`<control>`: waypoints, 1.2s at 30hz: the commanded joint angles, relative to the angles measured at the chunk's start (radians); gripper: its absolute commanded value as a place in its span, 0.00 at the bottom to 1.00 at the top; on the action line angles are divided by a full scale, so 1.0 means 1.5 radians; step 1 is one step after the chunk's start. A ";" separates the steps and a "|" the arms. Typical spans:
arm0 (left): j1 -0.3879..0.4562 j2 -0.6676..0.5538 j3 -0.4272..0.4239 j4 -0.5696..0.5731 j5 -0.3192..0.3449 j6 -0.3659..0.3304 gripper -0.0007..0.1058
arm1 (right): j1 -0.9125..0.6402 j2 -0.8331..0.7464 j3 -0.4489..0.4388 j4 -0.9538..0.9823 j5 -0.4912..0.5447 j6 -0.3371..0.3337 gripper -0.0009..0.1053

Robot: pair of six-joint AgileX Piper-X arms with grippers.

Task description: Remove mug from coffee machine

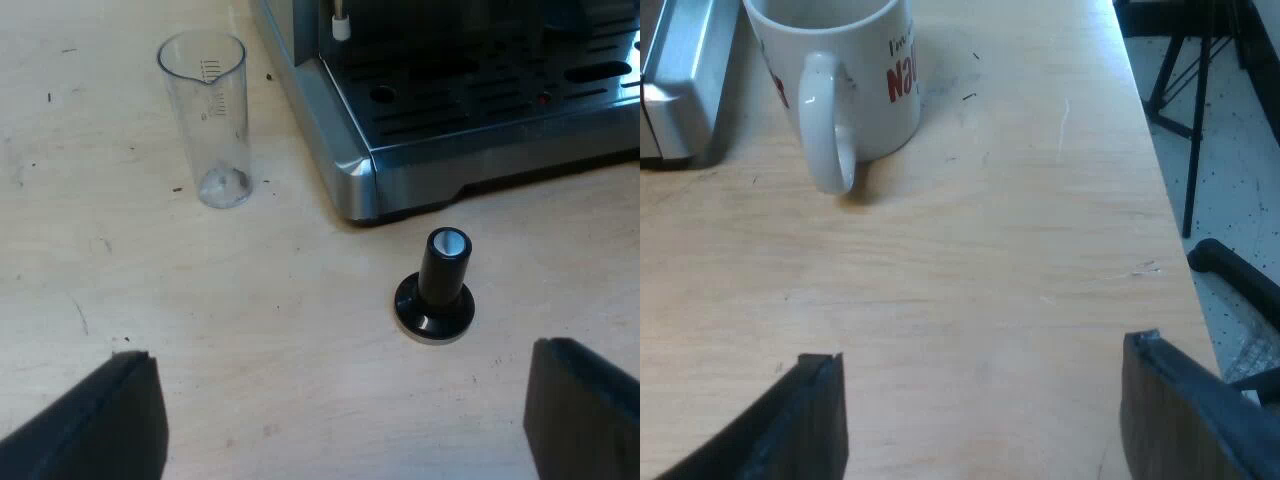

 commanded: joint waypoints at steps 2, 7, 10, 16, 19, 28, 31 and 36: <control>0.000 -0.022 -0.004 -0.010 -0.001 0.002 0.75 | -0.002 -0.030 0.001 0.009 -0.004 -0.003 0.58; 0.000 -0.022 -0.004 -0.010 0.003 0.002 0.75 | -0.002 -0.030 0.001 0.020 0.000 -0.003 0.58; 0.000 -0.022 -0.004 -0.012 0.002 0.005 0.75 | -0.002 -0.030 0.001 0.020 0.000 -0.003 0.58; 0.000 -0.023 -0.003 -0.017 0.002 0.007 0.75 | -0.002 -0.030 0.001 0.020 0.000 -0.003 0.58; 0.000 -0.023 -0.003 -0.017 0.002 0.007 0.75 | -0.002 -0.030 0.001 0.020 0.000 -0.003 0.58; 0.000 -0.027 -0.003 -0.017 -0.002 0.008 0.75 | -0.002 -0.030 0.001 0.020 0.000 -0.003 0.58; 0.000 -0.027 -0.003 -0.017 -0.002 0.008 0.75 | -0.002 -0.030 0.001 0.020 0.000 -0.003 0.58; 0.000 -0.027 -0.003 -0.017 -0.002 0.008 0.75 | -0.002 -0.030 0.001 0.020 0.000 -0.003 0.58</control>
